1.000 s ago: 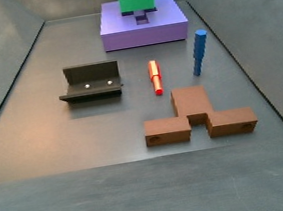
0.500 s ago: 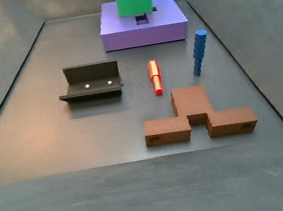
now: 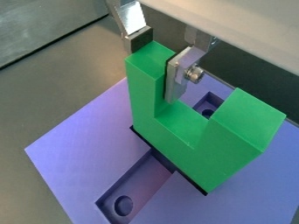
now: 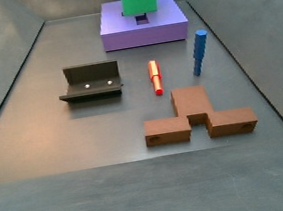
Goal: Pick up the green object. Move up. Move to above the board. Insert the green object.
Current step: Insert the green object.
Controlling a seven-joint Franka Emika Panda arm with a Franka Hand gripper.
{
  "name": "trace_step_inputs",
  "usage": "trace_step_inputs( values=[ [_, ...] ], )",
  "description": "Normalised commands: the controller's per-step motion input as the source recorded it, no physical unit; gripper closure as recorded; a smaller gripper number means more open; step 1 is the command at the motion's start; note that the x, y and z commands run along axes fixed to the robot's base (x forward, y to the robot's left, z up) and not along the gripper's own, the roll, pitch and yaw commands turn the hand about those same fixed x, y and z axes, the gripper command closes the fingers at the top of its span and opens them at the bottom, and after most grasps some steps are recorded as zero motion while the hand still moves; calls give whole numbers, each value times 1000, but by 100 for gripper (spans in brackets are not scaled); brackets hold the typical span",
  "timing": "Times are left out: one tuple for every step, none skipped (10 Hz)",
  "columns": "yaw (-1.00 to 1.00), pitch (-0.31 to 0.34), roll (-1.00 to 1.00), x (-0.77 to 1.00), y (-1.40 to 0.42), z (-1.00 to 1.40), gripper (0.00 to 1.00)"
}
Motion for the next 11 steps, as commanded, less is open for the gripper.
trace_step_inputs(
  values=[
    [23, -37, 34, -3, 0, -157, 100],
    [9, -10, 71, 0, 77, -160, 100],
    [0, -17, 33, 0, 86, -211, 100],
    [0, -50, 0, 0, 63, -417, 100],
    [0, -51, 0, 0, 14, -477, 100],
    [0, -50, 0, 0, 0, -574, 100],
    [-11, -41, 0, -14, 0, -600, 100],
    [-26, -34, 0, -31, 0, -631, 100],
    [-26, -19, 0, 0, 0, -537, 100],
    [-23, 0, -27, 0, 0, -429, 100],
    [0, 0, 0, 0, 0, 0, 100]
  ],
)
